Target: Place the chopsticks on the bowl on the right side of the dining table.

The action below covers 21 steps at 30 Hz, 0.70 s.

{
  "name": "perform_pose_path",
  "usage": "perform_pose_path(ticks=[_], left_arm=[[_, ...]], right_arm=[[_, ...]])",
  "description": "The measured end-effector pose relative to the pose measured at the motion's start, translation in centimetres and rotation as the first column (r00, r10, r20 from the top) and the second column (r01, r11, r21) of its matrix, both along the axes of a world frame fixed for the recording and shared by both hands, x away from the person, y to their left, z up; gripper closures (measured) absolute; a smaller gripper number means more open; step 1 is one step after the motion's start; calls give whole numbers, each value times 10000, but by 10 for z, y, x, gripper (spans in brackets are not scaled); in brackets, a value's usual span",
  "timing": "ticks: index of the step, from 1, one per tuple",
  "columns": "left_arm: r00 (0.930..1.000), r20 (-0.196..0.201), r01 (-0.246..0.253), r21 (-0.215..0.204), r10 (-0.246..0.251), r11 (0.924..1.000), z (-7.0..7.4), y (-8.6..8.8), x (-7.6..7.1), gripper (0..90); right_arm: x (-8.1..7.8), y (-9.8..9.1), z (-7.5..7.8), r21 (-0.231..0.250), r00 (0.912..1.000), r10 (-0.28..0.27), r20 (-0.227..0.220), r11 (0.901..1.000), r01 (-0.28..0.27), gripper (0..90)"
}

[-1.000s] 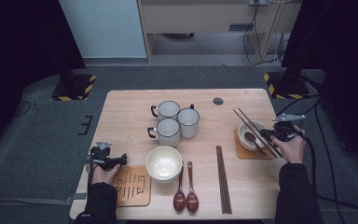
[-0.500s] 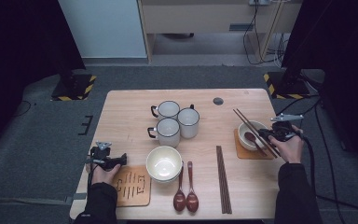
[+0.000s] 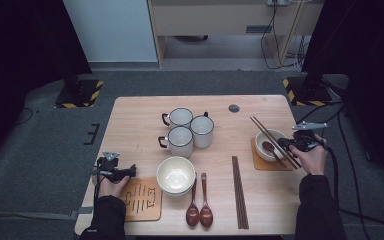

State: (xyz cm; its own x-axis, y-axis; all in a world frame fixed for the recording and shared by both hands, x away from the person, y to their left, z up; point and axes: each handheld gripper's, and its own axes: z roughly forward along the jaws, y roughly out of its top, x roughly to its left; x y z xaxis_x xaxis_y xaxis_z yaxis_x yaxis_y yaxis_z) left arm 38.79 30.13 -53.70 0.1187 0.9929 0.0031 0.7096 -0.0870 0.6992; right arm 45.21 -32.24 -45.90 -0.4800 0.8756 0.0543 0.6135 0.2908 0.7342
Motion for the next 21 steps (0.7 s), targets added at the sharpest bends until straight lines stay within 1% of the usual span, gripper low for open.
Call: perform_pose_path(ticks=[11, 15, 18, 21], left_arm=[[10000, 0, 0, -2, 0, 10000, 0, 0, 0, 0], [10000, -1, 1, -1, -1, 10000, 0, 0, 0, 0], [10000, 0, 0, 0, 0, 10000, 0, 0, 0, 0], [10000, 0, 3, 2, -3, 10000, 0, 0, 0, 0]], right_arm=[[1, 2, -1, 62, 10000, 54, 20, 10000, -54, 846], [0, 2, 3, 139, 9999, 22, 165, 9999, -24, 790], [0, 4, 6, 250, 9997, 11, 254, 9997, -18, 723], [1, 8, 6, 277, 9998, 72, 195, 9996, -77, 647]])
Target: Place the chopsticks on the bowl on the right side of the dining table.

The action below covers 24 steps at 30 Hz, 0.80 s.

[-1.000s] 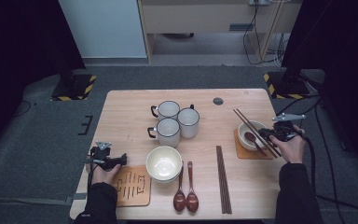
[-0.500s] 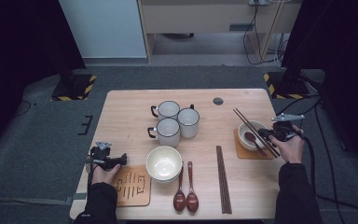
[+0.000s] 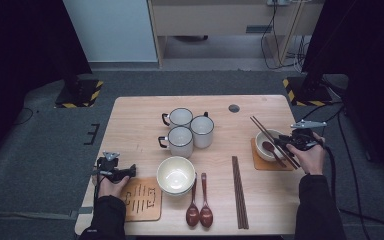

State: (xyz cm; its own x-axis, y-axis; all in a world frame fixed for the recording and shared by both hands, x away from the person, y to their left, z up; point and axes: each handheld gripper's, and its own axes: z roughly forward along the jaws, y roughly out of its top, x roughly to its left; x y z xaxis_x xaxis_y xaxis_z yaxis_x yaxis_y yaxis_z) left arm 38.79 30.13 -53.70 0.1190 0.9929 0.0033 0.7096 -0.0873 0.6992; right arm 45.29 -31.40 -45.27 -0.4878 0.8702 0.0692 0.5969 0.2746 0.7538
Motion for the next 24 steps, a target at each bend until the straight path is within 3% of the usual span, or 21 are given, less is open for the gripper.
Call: perform_pose_path(ticks=[6, 13, 21, 24], left_arm=[[10000, 0, -3, -2, 3, 10000, 0, 0, 0, 0], [10000, 0, -1, -2, 1, 10000, 0, 0, 0, 0], [10000, -2, -1, 0, 1, 10000, 0, 0, 0, 0], [10000, 1, -2, -3, 2, 10000, 0, 0, 0, 0]], right_arm=[[3, 6, -5, -344, 9998, -14, -184, 9994, 8, 591], [4, 5, -9, -421, 9994, -82, -344, 9991, 67, 649], [4, 2, -12, -498, 9990, -109, -443, 9987, 87, 778], [4, 1, -12, -478, 9992, -64, -385, 9988, 46, 781]])
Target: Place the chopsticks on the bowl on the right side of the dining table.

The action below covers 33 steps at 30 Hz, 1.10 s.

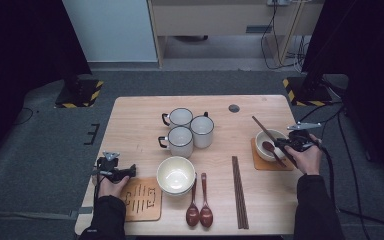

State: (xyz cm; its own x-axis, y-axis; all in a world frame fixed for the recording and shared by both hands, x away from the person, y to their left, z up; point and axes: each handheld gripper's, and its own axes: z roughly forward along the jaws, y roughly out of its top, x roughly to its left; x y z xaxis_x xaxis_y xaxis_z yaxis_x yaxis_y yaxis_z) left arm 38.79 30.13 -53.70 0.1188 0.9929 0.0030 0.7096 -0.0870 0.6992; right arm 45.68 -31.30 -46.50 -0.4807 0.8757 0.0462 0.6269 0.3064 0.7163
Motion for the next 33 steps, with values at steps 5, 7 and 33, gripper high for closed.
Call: perform_pose_path(ticks=[5, 7, 33], left_arm=[[10000, 0, 1, -2, -1, 10000, 0, 0, 0, 0], [10000, -1, -1, 0, 1, 10000, 0, 0, 0, 0], [10000, -2, 1, 1, -1, 10000, 0, 0, 0, 0]], right_arm=[[0, -2, 0, 3, 10000, 74, -30, 10000, -74, 783], [-1, -3, 1, -8, 9999, 125, -37, 9999, -125, 783], [-9, -1, 14, 219, 9966, 803, 194, 9965, -807, 631]])
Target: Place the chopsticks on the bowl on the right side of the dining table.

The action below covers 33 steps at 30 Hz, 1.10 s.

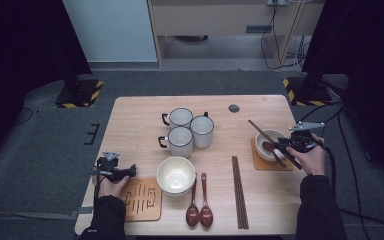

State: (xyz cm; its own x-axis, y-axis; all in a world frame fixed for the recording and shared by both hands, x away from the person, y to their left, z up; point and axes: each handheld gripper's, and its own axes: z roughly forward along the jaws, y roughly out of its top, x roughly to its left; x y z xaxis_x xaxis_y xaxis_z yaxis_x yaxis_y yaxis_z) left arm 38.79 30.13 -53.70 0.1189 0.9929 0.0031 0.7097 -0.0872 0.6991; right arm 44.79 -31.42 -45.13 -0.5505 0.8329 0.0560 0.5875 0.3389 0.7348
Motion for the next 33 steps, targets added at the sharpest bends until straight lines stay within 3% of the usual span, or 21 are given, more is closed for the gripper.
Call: perform_pose_path(ticks=[12, 22, 33], left_arm=[[10000, 2, -1, -2, 1, 10000, 0, 0, 0, 0], [10000, -2, 1, 2, -1, 10000, 0, 0, 0, 0], [10000, 2, -1, -1, 1, 10000, 0, 0, 0, 0]], right_arm=[[-18, -4, 19, 670, 9969, -648, 444, 9958, 618, 459], [-38, -9, 27, 820, 9949, -487, 884, 9958, 415, 661], [-57, -13, 26, 971, 9941, -615, 894, 9939, 528, 706]])
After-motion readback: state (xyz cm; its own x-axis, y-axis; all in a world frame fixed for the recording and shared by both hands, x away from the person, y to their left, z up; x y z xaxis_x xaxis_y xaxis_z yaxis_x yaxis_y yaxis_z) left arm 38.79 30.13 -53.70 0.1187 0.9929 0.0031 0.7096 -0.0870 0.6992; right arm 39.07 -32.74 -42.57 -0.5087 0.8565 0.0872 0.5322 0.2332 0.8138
